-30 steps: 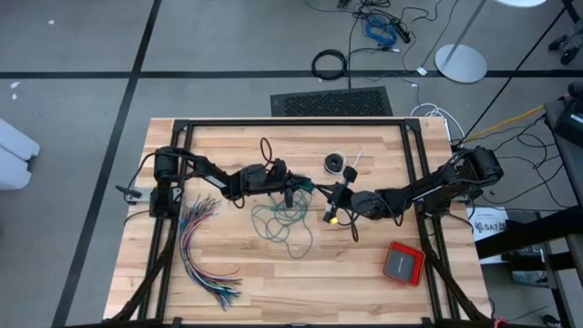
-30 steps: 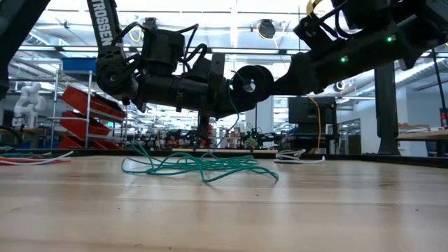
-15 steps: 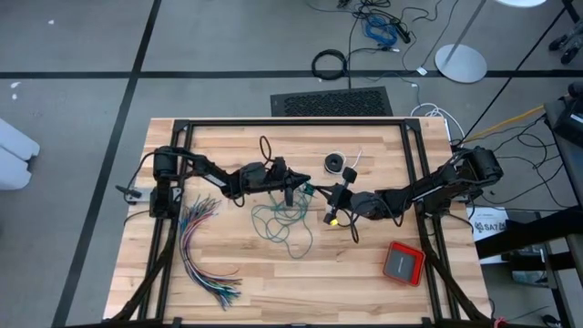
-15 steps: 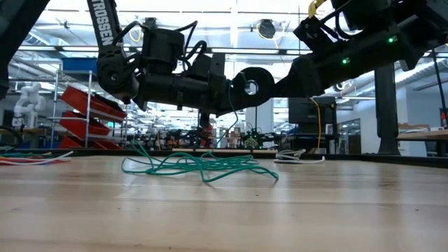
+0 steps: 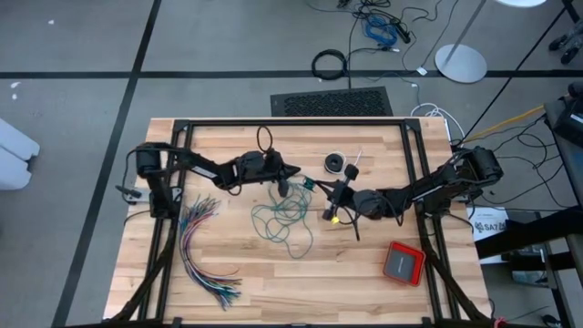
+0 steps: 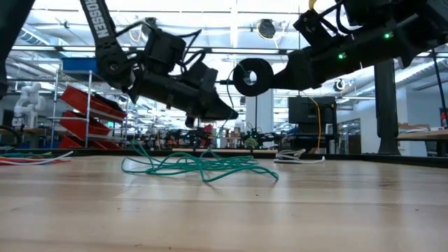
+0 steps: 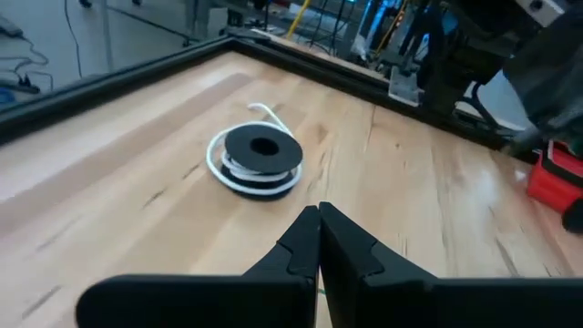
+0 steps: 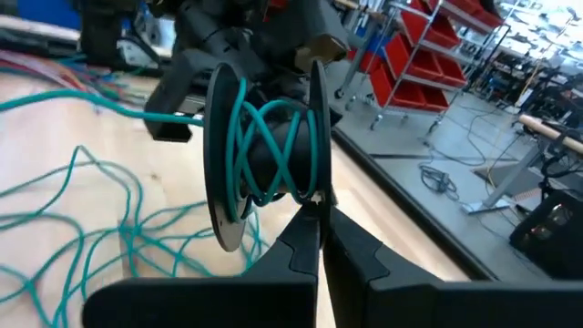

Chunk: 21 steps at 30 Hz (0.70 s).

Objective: Coil cords
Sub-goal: Coil the green wire onto the spool

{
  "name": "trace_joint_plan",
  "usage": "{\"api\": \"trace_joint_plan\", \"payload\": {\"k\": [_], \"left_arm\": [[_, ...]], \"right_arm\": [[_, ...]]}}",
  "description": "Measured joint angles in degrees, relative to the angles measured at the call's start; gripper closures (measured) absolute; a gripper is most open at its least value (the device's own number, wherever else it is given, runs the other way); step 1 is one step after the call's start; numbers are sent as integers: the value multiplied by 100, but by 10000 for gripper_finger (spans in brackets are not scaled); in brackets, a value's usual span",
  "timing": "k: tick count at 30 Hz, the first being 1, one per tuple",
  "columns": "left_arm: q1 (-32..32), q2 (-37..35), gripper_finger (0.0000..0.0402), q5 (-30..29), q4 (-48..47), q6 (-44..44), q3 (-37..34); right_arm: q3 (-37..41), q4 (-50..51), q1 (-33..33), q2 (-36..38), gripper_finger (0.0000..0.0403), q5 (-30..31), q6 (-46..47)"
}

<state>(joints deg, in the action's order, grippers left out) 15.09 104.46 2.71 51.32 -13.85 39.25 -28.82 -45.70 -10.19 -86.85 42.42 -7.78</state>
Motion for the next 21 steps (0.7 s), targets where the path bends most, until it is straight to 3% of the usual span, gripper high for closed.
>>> {"api": "trace_joint_plan", "payload": {"k": [6, 12, 15, 19, 21], "left_arm": [[-4, -327, 391, -542, -596, -261, -116], [-15, -319, 391, -578, -753, -1068, -116], [-48, -319, 391, -63, -700, -1239, -116], [-185, -319, 391, 645, -714, -739, -114], [-249, -319, 391, 691, -842, -526, -114]], "right_arm": [[-2, -263, 108, 2, 403, -15, -87], [-2, -347, 231, 2, 403, -42, -87], [-2, -351, 242, 4, 403, -44, -63], [-2, -471, 242, 7, 403, -51, -128], [-2, -557, 240, 7, 403, -55, -196]]}}
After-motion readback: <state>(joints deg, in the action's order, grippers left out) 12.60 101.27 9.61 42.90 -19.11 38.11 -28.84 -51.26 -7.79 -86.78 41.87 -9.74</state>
